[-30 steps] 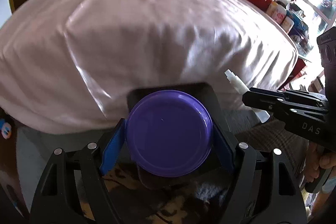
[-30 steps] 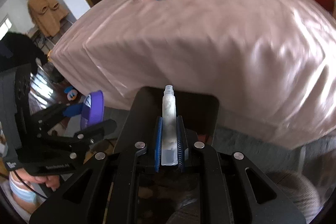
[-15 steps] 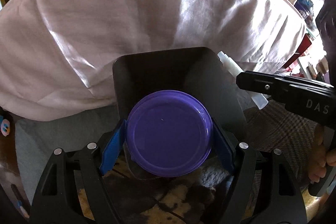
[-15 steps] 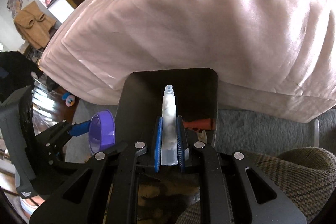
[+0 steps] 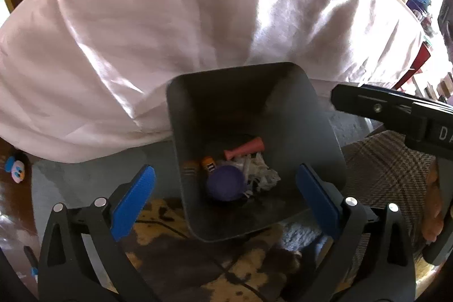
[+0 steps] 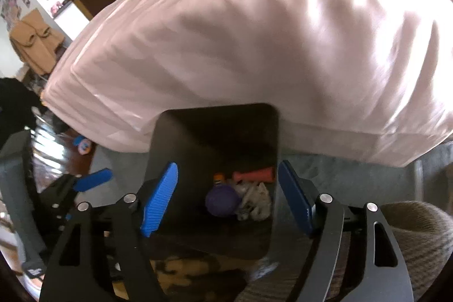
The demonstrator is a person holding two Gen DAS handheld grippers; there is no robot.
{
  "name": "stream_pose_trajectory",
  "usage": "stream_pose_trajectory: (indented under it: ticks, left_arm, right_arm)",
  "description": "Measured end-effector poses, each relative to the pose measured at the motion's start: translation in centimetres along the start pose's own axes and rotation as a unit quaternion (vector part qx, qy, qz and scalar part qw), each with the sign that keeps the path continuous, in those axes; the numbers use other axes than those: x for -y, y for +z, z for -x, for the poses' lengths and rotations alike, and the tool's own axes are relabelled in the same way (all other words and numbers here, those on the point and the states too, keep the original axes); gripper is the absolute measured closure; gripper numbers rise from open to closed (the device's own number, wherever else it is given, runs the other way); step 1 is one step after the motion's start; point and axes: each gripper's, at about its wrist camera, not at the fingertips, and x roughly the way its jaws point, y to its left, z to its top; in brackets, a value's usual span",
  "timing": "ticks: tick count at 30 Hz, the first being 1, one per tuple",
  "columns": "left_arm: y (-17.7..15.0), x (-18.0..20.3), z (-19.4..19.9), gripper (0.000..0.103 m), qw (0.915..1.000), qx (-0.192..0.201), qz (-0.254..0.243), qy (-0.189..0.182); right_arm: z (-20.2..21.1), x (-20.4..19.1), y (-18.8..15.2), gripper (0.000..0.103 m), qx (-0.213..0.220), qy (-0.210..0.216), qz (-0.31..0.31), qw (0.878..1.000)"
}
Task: Collect trash
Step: 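Carry the purple lid and white tube into the black bin and release both, then move both open tools back over the table toward the remaining trash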
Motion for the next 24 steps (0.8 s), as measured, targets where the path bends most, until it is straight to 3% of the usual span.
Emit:
stream_pose_trajectory:
  ticks: [2, 11, 24]
  left_arm:
    - [0.1, -0.1, 0.4, 0.008, 1.0000, 0.003, 0.000, 0.006]
    - [1.3, -1.2, 3.9, 0.008, 0.9990, 0.042, 0.013, 0.003]
    - [5.9, -6.1, 9.9, 0.008, 0.9905, 0.122, 0.041, 0.047]
  right_arm:
    - [0.3, 0.1, 0.1, 0.021, 0.001, 0.000, 0.001, 1.000]
    - [2.5, 0.3, 1.4, 0.018, 0.024, -0.004, -0.003, 1.000]
    - [7.5, -0.2, 8.3, 0.016, 0.105, -0.037, 0.035, 0.993]
